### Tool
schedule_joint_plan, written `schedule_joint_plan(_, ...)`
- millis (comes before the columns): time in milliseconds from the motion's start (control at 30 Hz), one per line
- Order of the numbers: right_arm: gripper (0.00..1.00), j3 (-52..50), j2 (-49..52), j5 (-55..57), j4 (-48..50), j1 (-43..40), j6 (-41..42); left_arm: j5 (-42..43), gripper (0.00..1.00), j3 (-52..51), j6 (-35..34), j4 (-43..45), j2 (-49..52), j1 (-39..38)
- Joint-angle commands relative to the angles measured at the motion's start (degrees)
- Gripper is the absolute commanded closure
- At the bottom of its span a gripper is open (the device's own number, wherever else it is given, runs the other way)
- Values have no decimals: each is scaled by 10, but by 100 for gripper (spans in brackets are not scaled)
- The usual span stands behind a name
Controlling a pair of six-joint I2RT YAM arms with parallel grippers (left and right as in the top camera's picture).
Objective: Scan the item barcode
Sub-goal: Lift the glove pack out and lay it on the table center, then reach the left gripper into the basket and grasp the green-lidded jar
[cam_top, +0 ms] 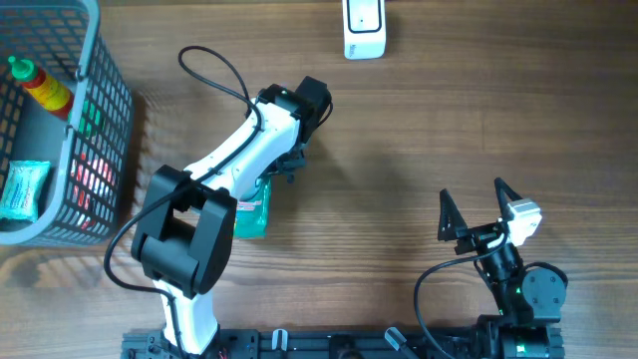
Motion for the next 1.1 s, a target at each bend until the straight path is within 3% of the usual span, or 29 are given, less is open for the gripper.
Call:
schedule_joint_plan(0, 0, 0, -3, 9, 2, 5, 6, -14, 60, -4, -5, 6, 9, 0)
schedule_joint_plan(33, 0, 0, -3, 9, 2, 5, 6, -14, 46, -4, -5, 7, 9, 0)
schedule_joint_plan(67, 0, 0, -3, 9, 2, 5, 6, -14, 42, -4, -5, 8, 9, 0)
schedule_joint_plan(333, 0, 0, -3, 9, 2, 5, 6, -16, 35, 12, 4, -9, -37, 0)
schedule_joint_plan(400, 0, 0, -3, 9, 2, 5, 6, -33, 4, 36, 4, -24, -81, 2)
schedule_joint_plan(433, 0, 0, -3, 9, 2, 5, 6, -38, 0, 44, 4, -28, -97, 5)
schedule_joint_plan(733, 0, 0, -3, 9, 2, 5, 6, -44, 0, 117, 78, -14, -257, 103)
schedule_joint_plan(933, 0, 0, -3, 9, 2, 5, 6, -27, 0, 193, 118, -14, -296, 256)
schedule_joint_plan(1067, 0, 0, -3, 9, 2, 5, 6, 60, 0, 214, 123, -9, -296, 377)
